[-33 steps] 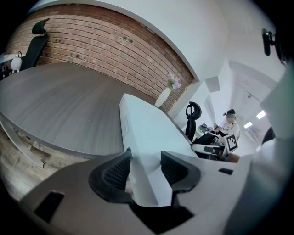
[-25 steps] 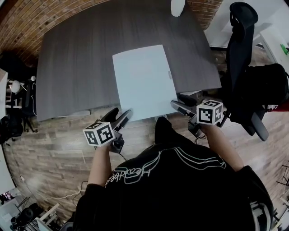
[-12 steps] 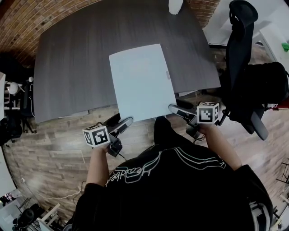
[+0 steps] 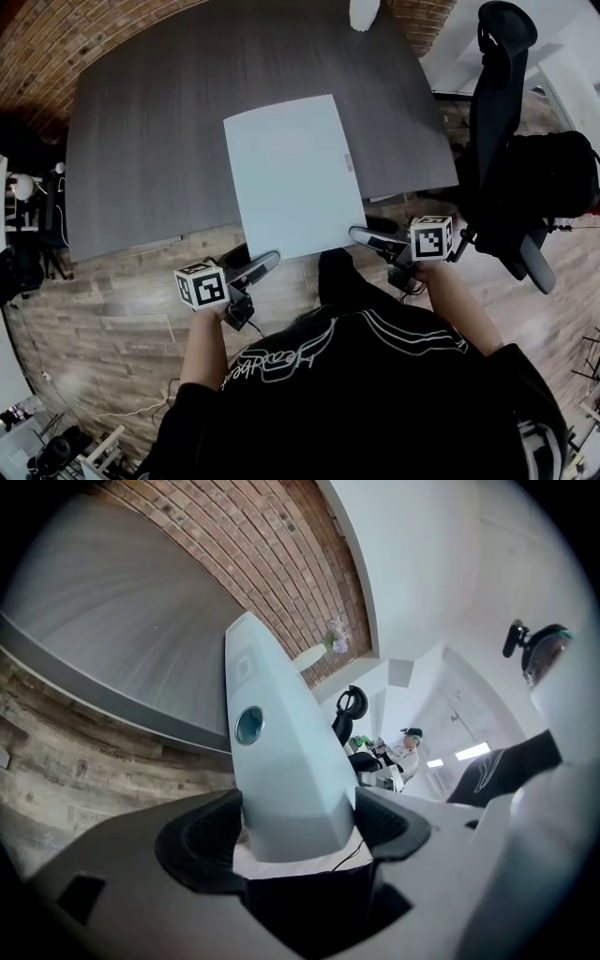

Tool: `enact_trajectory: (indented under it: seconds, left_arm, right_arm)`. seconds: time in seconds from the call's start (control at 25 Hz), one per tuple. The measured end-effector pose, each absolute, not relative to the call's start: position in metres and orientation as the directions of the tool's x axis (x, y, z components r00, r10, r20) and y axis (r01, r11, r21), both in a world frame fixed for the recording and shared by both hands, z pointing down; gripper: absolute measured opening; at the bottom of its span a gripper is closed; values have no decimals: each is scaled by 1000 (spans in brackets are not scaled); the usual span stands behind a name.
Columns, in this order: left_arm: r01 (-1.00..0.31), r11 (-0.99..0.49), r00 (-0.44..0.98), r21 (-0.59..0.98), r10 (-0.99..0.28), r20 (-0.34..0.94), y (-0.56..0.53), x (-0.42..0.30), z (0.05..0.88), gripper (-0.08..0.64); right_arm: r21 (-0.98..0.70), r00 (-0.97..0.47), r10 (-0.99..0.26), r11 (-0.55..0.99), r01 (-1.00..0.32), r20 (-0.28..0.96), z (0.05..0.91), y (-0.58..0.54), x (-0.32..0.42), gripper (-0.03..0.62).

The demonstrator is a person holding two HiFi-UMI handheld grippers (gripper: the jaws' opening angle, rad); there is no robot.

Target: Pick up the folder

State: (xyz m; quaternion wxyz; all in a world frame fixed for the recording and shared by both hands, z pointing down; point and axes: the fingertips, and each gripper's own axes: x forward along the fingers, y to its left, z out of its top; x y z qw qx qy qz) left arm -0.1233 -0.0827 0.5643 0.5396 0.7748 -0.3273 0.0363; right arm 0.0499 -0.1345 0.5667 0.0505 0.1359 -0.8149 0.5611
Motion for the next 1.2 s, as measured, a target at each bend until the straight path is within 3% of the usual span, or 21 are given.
enact_trajectory:
  seconds: [0.68, 1.2]
  left_arm:
    - [-571, -214, 776, 793, -457, 435, -72, -124, 560, 373]
    - [-593, -336, 765, 731, -518, 383, -37, -120, 512, 373]
  right_arm:
    - [-868, -952, -138, 390, -306, 274, 563, -121, 48, 273]
    - [-783, -956, -177, 548, -295, 236, 511, -87, 52, 275]
